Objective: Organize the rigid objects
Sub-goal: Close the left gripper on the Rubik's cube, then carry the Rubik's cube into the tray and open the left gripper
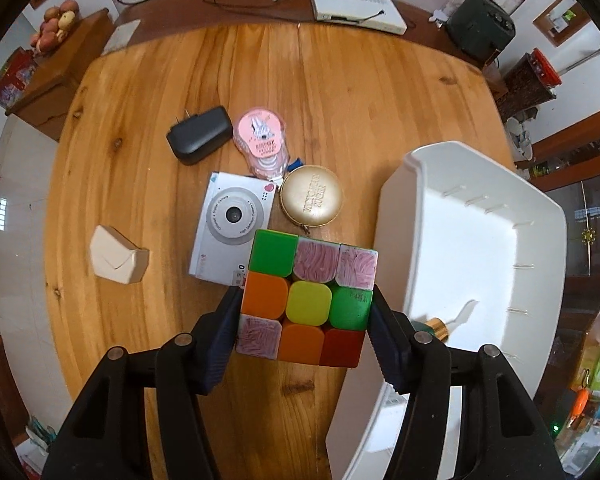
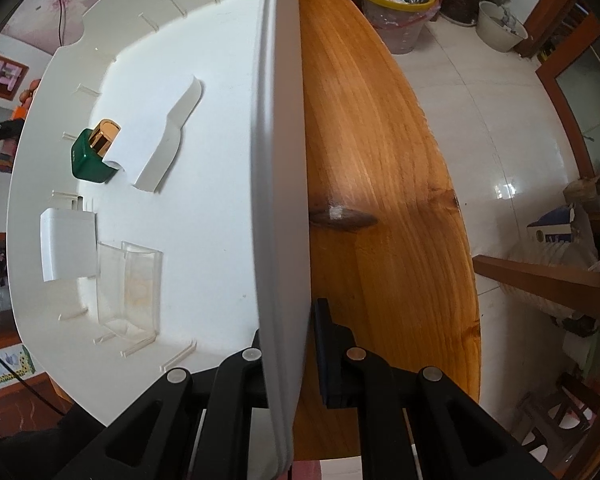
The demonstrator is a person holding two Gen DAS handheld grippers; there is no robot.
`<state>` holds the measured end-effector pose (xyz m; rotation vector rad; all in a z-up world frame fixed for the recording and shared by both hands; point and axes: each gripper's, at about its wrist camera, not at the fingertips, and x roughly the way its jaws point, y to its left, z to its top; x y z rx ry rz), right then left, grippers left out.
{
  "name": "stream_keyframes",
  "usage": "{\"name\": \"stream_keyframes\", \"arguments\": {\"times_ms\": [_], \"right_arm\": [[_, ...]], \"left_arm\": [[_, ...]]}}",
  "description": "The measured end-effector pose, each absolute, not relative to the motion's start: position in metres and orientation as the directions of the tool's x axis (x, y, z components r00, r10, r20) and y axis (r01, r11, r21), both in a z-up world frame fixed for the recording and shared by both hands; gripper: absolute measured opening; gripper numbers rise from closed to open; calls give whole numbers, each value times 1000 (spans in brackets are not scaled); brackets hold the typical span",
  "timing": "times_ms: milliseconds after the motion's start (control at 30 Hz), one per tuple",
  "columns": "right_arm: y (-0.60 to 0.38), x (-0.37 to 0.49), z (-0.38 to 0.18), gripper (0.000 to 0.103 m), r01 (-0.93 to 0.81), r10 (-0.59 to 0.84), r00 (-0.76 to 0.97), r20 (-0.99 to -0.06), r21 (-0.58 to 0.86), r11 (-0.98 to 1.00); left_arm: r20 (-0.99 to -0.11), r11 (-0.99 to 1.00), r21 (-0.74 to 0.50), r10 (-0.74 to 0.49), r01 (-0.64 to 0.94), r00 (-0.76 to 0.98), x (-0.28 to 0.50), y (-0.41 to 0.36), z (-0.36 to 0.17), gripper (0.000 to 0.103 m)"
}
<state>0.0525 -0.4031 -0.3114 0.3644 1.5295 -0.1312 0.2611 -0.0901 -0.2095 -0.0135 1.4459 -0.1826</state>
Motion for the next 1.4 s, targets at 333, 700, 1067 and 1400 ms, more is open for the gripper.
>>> {"name": "stream_keyframes", "arguments": {"times_ms": [333,700,1067,1400], "right_arm": [[-396,57,-312,10,274,144,37,-989,149,950],[-396,63,-313,13,233,144,19,-989,145,962],[-389,66,-315,14,189,139,7,-990,138,972],[-382,74,-316,14,162,138,-7,-990,135,978]], "left_arm": [[-973,982,-127,-151,143,176,239,-104,-174,64],[-970,961,-137,-180,242,165,205,-140,-164,64],[-981,938,-139,-174,318,83,170,-177,-191,64],[-992,931,-103,-124,349,37,141,-189,-216,64]]}}
